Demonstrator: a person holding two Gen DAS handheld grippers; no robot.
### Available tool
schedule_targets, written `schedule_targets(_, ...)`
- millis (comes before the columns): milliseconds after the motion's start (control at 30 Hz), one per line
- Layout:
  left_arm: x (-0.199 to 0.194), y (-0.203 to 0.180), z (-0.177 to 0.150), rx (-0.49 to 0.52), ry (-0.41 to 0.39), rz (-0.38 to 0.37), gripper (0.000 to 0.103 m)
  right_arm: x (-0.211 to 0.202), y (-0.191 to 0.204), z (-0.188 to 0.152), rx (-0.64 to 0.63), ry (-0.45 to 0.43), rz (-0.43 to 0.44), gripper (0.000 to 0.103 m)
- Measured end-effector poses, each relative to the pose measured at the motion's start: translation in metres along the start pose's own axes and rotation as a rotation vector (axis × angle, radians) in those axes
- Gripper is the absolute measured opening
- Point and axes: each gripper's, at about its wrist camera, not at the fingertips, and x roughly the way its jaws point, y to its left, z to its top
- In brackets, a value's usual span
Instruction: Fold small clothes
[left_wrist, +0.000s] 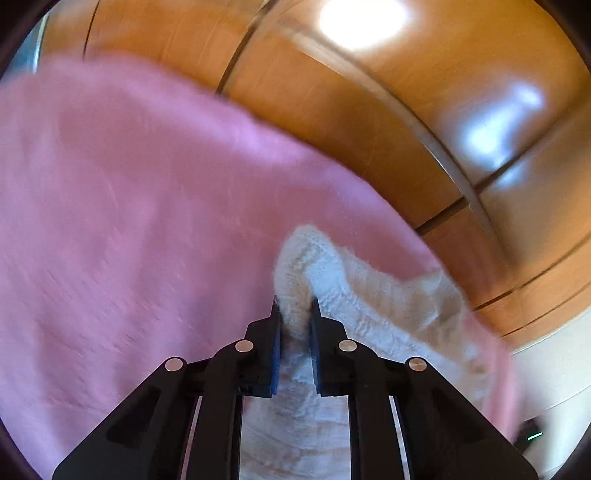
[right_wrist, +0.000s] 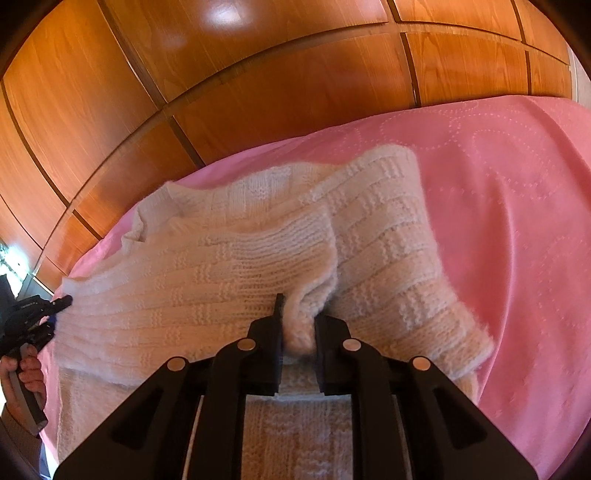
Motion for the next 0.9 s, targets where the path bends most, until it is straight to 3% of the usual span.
schedule_targets(67,0.020,-0.016,-0.011,0.148,0.019,0.165,0.013,0.001,0.000,-0.001,-0.007,0.001,-0.010,0.013)
schedule_targets(133,0.036,-0.020,-0.021,0.232,0.018,0.241,0.014,0.001,0.003,-0.001,-0.023,-0.001,-0.025,0.013)
schedule_targets(267,0.013,-0.026,-0.022,0.213,-0.037,0.323,0.027,0.002,0.003,-0.001,-0.008,-0.001,-0.010,0.013)
schedule_targets(367,-0.024,-0.040,-0.035,0.254,-0.125,0.285,0.027,0.003,0.001,-0.001,0.011,-0.003,0.011,0.013)
schedule_targets(433,-0.037,-0.055,-0.056,0.348,-0.135,0.242,0.027,0.002,0.000,-0.002,0.022,-0.005,0.021,0.013)
schedule_targets(533,-0.017,-0.061,-0.082,0.440,-0.039,0.237,0.027,0.002,-0.001,0.000,0.021,-0.007,0.018,0.014)
schedule_targets(567,-0.003,-0.057,-0.090,0.448,-0.001,0.268,0.027,0.002,0.000,0.000,0.021,-0.007,0.018,0.014)
schedule_targets(667,0.009,-0.049,-0.092,0.417,-0.004,0.277,0.030,0.002,-0.001,0.001,0.021,-0.007,0.019,0.014)
schedule_targets(833,-0.011,-0.046,-0.086,0.324,-0.011,0.240,0.030,0.002,0.000,0.000,0.021,-0.008,0.020,0.014)
schedule_targets(900,-0.019,-0.055,-0.087,0.325,-0.030,0.224,0.048,0.001,0.000,0.000,0.020,-0.008,0.018,0.014)
